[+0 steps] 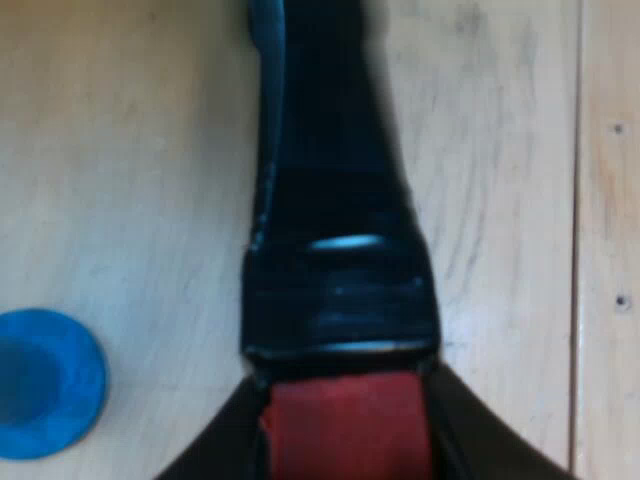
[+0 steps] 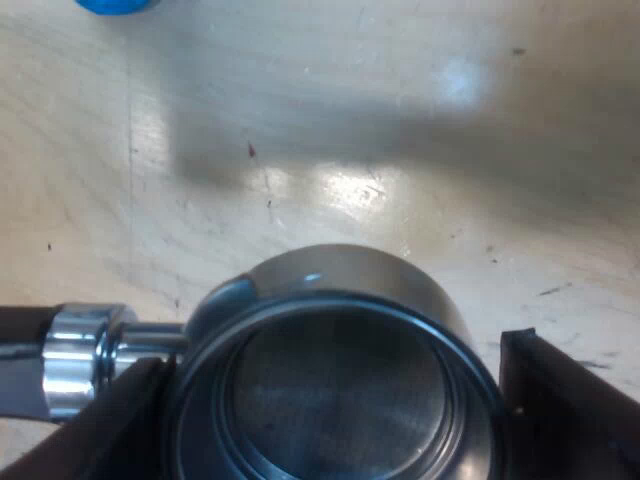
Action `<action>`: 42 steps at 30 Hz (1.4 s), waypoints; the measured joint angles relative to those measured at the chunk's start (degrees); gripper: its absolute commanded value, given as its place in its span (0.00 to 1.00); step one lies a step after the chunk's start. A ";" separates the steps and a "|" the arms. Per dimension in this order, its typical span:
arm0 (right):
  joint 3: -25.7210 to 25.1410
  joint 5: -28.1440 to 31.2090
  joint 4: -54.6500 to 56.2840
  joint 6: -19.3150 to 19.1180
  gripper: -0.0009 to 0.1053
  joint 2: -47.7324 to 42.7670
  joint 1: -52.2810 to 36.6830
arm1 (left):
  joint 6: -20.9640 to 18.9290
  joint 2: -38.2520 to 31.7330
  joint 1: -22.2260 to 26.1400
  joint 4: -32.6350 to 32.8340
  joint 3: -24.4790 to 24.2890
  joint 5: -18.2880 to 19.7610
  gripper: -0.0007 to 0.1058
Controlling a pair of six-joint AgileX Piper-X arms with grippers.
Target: Put the handle in the coffee machine
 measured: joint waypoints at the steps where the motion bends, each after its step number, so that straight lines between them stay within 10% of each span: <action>1: 0.00 0.00 0.00 0.24 0.01 0.00 0.00 | -0.07 0.00 0.00 0.00 0.00 0.00 0.01; 9: 0.00 -0.13 -1.12 1.24 0.12 0.00 0.00 | 0.26 0.00 6.10 0.82 0.00 6.02 0.01; 15: -0.51 1.02 -2.96 1.01 0.71 0.00 0.09 | 0.26 0.00 12.01 2.02 0.43 11.78 0.01; 17: -0.58 1.11 -3.43 0.87 0.77 0.00 0.09 | 0.26 0.00 12.61 2.13 0.63 12.94 0.01; 42: -2.65 10.08 -10.33 1.46 0.78 -4.01 0.09 | 1.50 0.00 13.81 1.39 0.67 13.61 0.01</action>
